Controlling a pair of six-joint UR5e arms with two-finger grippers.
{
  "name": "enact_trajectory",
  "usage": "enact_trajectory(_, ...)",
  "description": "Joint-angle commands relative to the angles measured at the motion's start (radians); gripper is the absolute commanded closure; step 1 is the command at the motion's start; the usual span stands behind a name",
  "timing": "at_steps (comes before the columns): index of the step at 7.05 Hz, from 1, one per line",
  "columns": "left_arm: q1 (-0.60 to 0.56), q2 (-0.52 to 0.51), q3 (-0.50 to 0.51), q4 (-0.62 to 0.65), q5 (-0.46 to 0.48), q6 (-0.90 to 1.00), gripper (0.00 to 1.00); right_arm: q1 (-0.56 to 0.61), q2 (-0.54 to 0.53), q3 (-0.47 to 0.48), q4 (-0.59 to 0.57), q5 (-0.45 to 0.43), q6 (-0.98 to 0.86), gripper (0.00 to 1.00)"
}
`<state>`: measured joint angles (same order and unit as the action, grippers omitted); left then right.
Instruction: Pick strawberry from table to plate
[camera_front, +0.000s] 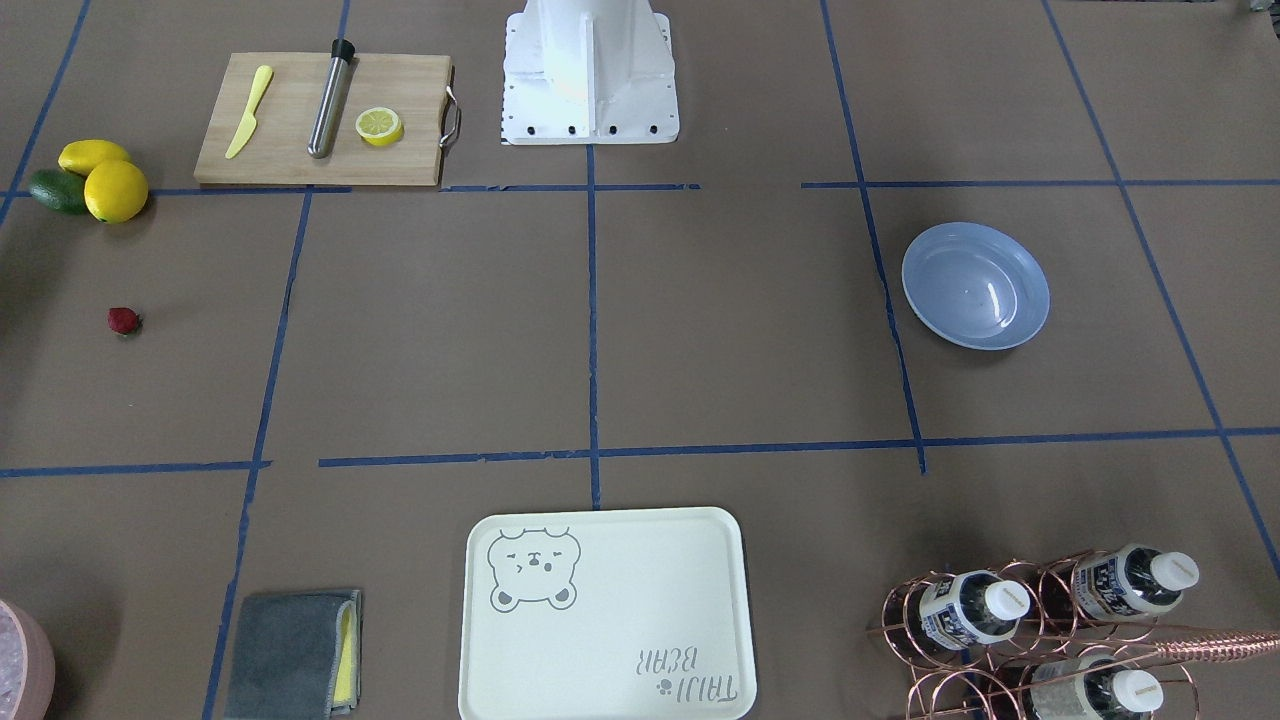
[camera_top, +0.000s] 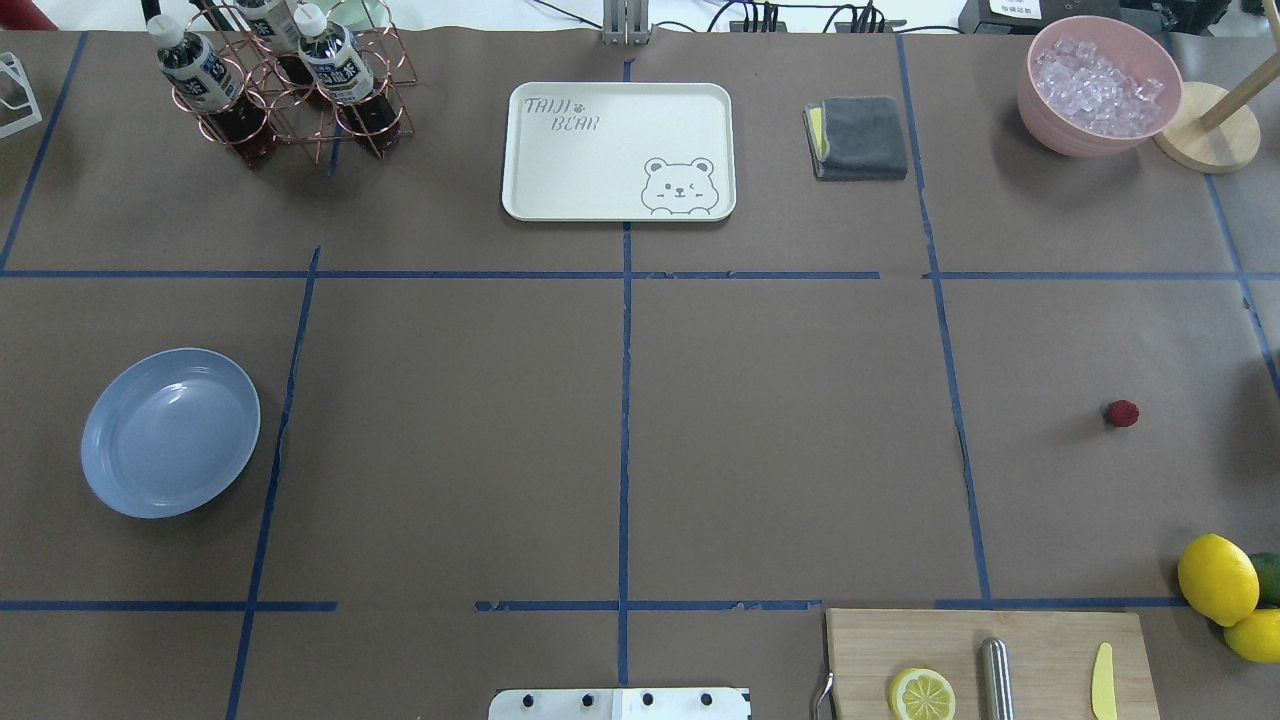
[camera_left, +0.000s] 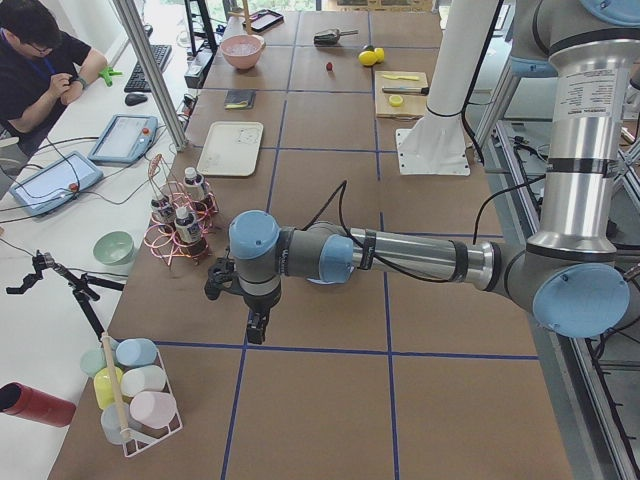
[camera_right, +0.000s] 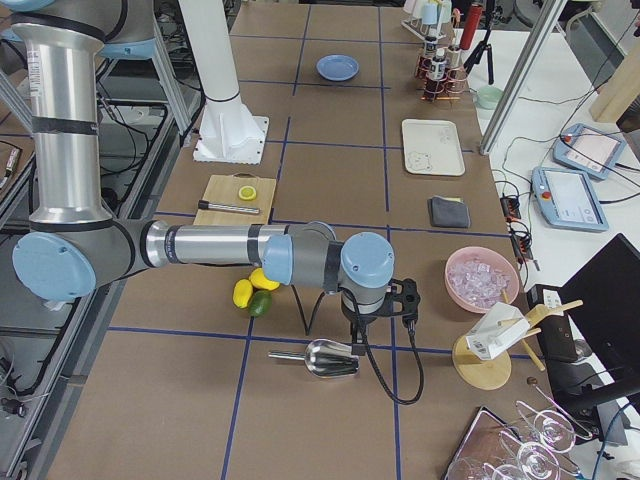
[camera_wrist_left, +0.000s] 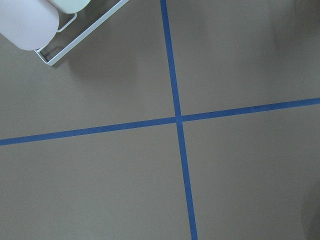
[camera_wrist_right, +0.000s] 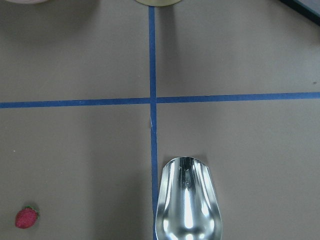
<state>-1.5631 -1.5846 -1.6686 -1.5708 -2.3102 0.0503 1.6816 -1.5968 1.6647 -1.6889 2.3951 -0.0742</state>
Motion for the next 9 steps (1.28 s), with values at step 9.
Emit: enact_trajectory(9,0.45,0.283,0.001,-0.982,0.044,-0.953,0.0,-0.063,0.041,0.05,0.008,0.015,0.005,0.0)
